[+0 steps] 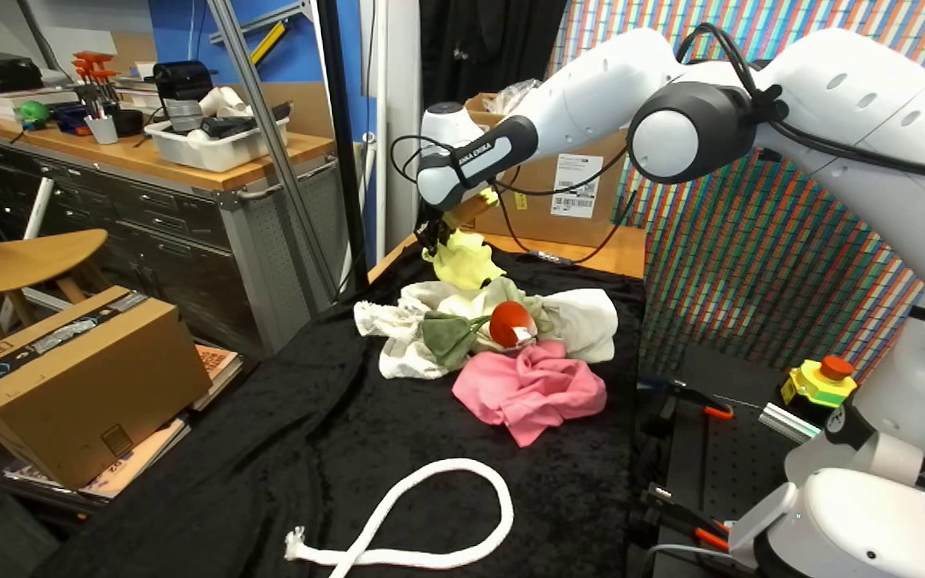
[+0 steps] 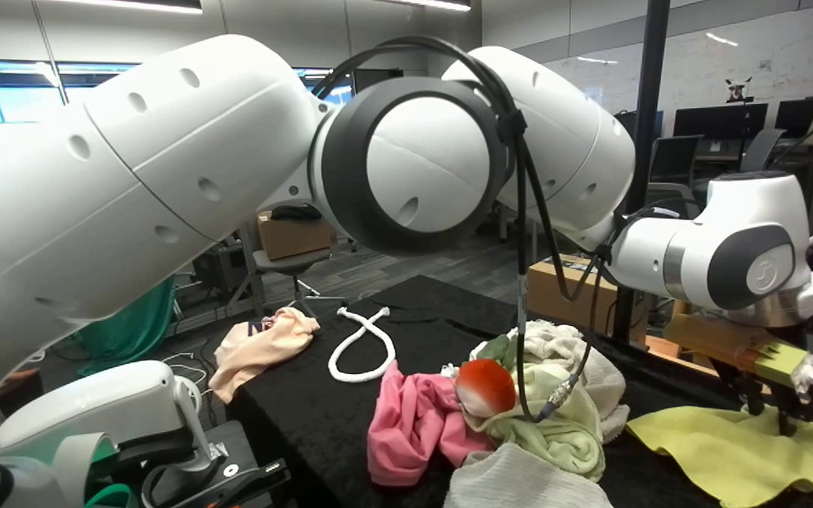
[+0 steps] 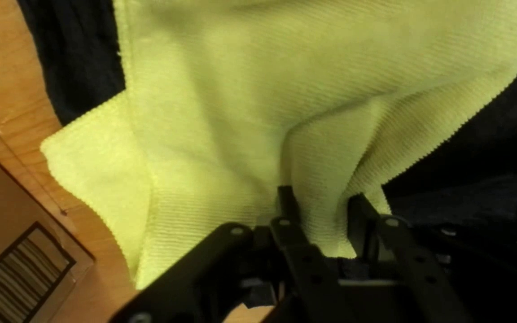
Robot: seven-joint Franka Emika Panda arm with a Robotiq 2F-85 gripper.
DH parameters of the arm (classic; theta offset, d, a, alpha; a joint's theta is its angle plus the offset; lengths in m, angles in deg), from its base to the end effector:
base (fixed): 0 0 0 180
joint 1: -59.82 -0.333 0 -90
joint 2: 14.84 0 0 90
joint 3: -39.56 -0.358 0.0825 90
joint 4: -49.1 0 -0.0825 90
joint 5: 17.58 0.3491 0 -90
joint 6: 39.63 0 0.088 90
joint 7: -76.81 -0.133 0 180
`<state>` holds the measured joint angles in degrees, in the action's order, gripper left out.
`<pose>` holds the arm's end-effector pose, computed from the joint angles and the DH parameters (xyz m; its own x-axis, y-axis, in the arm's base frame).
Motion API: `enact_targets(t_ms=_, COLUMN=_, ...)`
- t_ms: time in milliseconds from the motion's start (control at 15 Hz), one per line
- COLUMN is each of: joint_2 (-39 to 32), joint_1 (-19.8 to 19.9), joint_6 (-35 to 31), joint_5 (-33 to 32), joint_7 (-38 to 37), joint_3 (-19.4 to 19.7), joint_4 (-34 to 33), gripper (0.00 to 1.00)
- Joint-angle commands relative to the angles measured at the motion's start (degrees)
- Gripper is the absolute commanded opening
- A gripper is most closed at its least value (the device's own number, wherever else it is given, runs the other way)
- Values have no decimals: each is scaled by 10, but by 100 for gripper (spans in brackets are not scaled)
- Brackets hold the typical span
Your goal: Pile up all the things on the table on the white shirt
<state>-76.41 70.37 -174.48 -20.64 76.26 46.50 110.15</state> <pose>0.7800 -0.2085 0.2043 0.9600 -0.1848 0.2102 -0.2182 -0.9645 0.1489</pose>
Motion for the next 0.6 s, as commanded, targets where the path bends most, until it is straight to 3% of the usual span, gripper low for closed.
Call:
enact_targets(t_ms=0, joint_2=-19, joint_1=-1, joint_6=15, joint_5=1, joint_7=-5, joint_3=1, joint_4=-37, gripper=9)
enact_targets(t_ms=133, joint_2=-18, joint_1=-1, joint_6=21, joint_5=1, joint_7=-4, joint_3=1, joint_4=-40, gripper=6)
enact_targets(t_ms=533, joint_2=16, joint_1=2, joint_6=29, joint_5=3, joint_7=10, joint_3=-4, joint_4=-5, gripper=9)
